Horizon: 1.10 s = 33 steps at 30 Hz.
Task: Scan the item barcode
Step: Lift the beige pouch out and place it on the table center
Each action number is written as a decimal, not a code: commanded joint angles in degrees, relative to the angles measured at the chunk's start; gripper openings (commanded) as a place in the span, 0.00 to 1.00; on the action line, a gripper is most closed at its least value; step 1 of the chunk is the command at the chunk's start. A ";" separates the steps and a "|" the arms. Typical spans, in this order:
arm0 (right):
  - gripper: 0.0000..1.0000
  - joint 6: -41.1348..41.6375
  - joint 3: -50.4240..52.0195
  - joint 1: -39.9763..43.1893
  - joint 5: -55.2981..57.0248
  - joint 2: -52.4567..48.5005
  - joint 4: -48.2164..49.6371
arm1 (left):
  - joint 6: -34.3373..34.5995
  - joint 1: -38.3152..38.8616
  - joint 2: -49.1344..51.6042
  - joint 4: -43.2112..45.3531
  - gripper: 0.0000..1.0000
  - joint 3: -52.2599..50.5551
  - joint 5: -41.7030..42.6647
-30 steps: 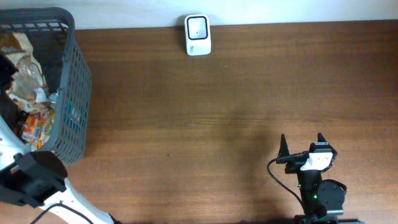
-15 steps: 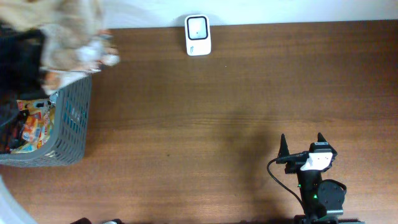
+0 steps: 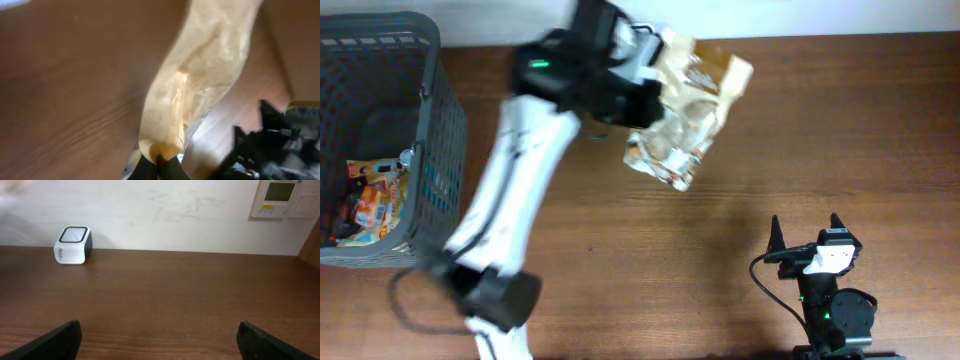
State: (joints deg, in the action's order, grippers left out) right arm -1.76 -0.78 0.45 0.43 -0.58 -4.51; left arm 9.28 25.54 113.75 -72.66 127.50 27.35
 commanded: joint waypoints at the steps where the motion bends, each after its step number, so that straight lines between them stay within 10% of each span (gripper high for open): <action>1: 0.98 0.26 0.46 0.37 0.44 0.39 -0.20 | 0.26 5.05 7.74 4.44 0.00 -0.42 -1.79; 18: 0.98 0.26 0.46 0.37 0.44 0.37 -0.20 | 45.79 12.00 27.21 26.71 0.00 -0.42 -18.34; 29: 0.98 0.26 0.46 0.37 0.44 0.37 -0.20 | 43.52 15.50 28.96 26.58 0.15 -0.37 -17.73; 33: 0.98 0.26 0.46 0.37 0.44 0.37 -0.20 | 39.67 13.70 28.94 23.56 0.05 1.49 -17.33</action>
State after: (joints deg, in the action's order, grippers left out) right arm -1.74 -0.78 0.45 0.40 -0.58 -4.51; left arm 51.70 40.86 142.76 -46.98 126.76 9.67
